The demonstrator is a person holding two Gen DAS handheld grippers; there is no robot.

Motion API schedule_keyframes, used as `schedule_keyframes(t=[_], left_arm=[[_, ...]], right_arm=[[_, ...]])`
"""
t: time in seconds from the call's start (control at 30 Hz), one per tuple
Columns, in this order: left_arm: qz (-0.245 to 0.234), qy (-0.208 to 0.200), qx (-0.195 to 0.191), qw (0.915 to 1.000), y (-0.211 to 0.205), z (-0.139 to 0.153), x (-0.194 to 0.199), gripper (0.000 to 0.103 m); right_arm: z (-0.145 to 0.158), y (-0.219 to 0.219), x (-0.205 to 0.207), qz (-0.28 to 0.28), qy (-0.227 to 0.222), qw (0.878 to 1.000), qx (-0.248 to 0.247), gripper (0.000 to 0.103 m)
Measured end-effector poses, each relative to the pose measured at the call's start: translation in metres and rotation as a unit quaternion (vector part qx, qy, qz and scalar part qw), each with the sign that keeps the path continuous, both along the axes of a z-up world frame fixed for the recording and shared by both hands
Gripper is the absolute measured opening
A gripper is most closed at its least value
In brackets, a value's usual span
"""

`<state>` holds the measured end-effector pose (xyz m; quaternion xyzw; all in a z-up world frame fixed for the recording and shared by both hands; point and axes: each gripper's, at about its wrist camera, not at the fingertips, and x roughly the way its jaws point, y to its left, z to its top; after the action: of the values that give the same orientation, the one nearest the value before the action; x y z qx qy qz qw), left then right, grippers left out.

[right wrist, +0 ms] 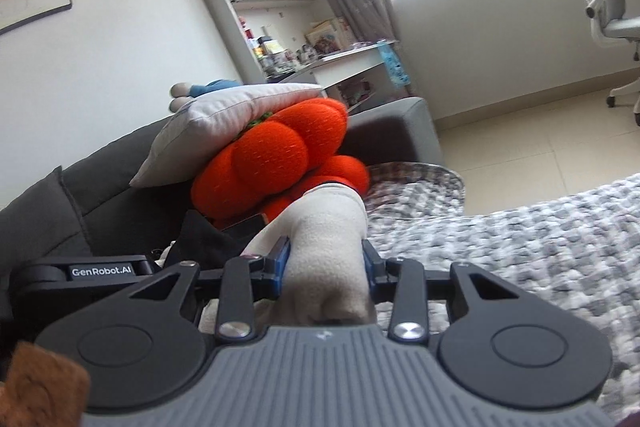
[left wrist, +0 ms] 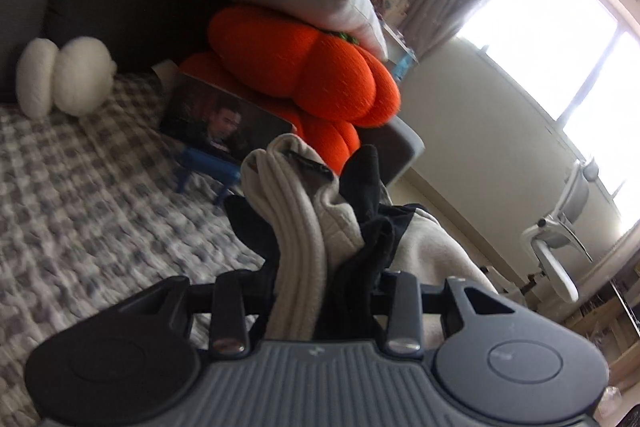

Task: Fold clothes
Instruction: 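Lower the bundle with both grippers onto the checked cover beside the white plush balls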

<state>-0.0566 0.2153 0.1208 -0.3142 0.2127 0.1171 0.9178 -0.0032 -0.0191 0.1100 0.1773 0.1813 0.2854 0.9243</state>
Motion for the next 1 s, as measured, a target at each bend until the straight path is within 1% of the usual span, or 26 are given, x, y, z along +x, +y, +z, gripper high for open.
schedule_keyframes(t=[0.1,0.17,0.23,0.33,0.5,0.6,0.77,0.83,0.9,0.97,1.0], left_arm=[[0.063,-0.016,0.000,0.9979,0.034,0.001,-0.022,0.037],[0.116,-0.022,-0.002,0.9930,0.056,-0.001,-0.039,0.037],[0.167,-0.026,-0.009,0.9855,0.077,0.000,-0.055,0.037],[0.236,-0.029,-0.021,0.9712,0.109,0.000,-0.078,0.037],[0.308,-0.021,-0.030,0.9506,0.160,-0.007,-0.112,0.037],[0.340,-0.013,-0.047,0.9392,0.181,-0.015,-0.129,0.037],[0.376,0.007,-0.029,0.9262,0.203,-0.023,-0.144,0.037],[0.386,0.018,-0.034,0.9218,0.216,-0.033,-0.148,0.037],[0.393,0.031,-0.038,0.9182,0.221,-0.041,-0.150,0.037],[0.393,0.053,-0.032,0.9173,0.226,-0.051,-0.148,0.037],[0.392,0.063,-0.039,0.9172,0.228,-0.057,-0.147,0.037]], right_arm=[[0.005,0.041,0.007,0.063,0.001,0.998,0.003,0.039],[0.007,0.071,0.011,0.110,0.003,0.994,0.005,0.039],[0.006,0.102,0.014,0.156,0.010,0.988,0.007,0.039],[0.003,0.152,0.013,0.219,0.022,0.975,0.009,0.039],[-0.003,0.229,-0.001,0.300,0.032,0.953,-0.010,0.038],[-0.008,0.265,-0.007,0.333,0.039,0.942,-0.021,0.038],[-0.024,0.304,-0.012,0.367,0.056,0.928,-0.030,0.038],[-0.031,0.317,-0.013,0.375,0.062,0.924,-0.034,0.038],[-0.039,0.330,-0.010,0.379,0.070,0.922,-0.037,0.039],[-0.048,0.347,-0.004,0.378,0.081,0.921,-0.045,0.039],[-0.055,0.353,-0.003,0.376,0.086,0.921,-0.050,0.039]])
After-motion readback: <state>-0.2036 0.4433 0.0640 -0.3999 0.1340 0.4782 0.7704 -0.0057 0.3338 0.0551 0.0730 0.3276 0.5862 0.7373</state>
